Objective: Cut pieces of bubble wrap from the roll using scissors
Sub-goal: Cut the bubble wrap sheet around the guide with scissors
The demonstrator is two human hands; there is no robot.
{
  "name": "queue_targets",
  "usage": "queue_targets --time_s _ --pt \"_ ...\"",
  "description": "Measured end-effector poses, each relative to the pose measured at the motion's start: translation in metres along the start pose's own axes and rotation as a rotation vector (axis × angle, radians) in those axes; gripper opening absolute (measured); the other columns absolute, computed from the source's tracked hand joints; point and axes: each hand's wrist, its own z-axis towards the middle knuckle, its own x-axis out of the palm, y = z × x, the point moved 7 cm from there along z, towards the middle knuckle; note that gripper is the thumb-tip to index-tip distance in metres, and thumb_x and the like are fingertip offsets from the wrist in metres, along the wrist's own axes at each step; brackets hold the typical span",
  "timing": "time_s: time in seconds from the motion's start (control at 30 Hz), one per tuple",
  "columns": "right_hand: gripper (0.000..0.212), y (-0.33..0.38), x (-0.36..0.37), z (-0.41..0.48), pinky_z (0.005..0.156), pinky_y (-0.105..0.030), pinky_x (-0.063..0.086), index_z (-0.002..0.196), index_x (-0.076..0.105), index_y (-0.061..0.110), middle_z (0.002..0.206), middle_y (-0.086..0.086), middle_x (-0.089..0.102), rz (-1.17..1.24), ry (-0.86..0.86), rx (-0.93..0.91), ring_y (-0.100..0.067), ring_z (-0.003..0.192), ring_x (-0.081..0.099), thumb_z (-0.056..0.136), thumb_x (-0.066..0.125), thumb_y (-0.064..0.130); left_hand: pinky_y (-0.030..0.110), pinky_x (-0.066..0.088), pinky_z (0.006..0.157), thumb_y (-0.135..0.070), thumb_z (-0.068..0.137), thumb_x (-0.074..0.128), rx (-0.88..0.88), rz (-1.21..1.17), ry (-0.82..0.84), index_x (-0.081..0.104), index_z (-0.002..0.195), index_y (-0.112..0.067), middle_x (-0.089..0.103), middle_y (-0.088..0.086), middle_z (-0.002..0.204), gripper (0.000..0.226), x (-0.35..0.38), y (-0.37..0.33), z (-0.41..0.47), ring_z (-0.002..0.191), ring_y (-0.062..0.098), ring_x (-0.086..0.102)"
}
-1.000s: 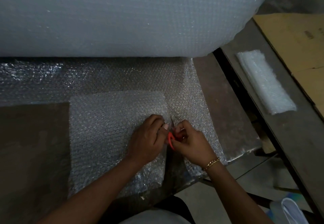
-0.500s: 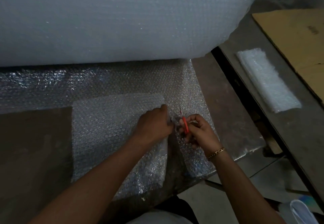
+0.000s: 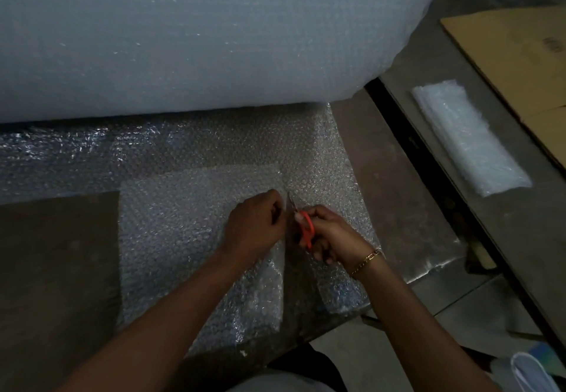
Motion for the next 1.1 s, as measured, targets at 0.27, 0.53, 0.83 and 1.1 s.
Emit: queue_targets --time_s 0.27,0.53,0.83,1.1 --pt "0.035 0.007 0.005 0.014 0.040 -0.019 0.030 0.107 0.061 0.021 0.078 -0.008 0.070 -0.024 -0.018 0.000 -0.016 0.045 0.054 0.090 0.066 0.051 0.034 0.047 0.060 -0.035 0.087 0.067 0.007 -0.060 -0.020 0.058 0.087 -0.029 0.062 -0.011 0.075 0.010 0.001 0.005 -0.001 0.066 0.011 0.059" --pt "0.038 0.015 0.004 0.024 0.037 -0.017 0.029 0.111 0.059 0.014 0.077 -0.008 0.070 -0.072 -0.076 -0.025 -0.015 0.045 0.054 0.093 0.064 0.047 0.034 0.046 0.063 -0.040 0.085 0.062 -0.042 -0.115 0.011 0.058 0.099 -0.027 0.059 -0.012 0.075 0.019 -0.001 0.004 0.002 0.069 0.012 0.058" --pt "0.031 0.021 0.005 0.025 0.037 -0.016 0.027 0.105 0.058 0.016 0.074 -0.006 0.069 -0.113 -0.105 -0.029 -0.015 0.045 0.054 0.095 0.061 0.045 0.030 0.042 0.073 -0.038 0.085 0.070 -0.097 -0.102 0.109 0.049 0.140 -0.029 0.060 -0.010 0.090 0.059 0.004 0.002 0.015 0.084 0.014 0.060" --pt "0.032 0.018 0.006 0.023 0.038 -0.018 0.029 0.107 0.059 0.014 0.072 -0.004 0.067 -0.102 -0.132 -0.034 -0.013 0.043 0.051 0.092 0.068 0.040 0.031 0.047 0.073 -0.033 0.085 0.071 -0.085 -0.139 0.098 0.052 0.140 -0.029 0.060 -0.011 0.086 0.058 0.002 0.004 0.015 0.081 0.014 0.062"
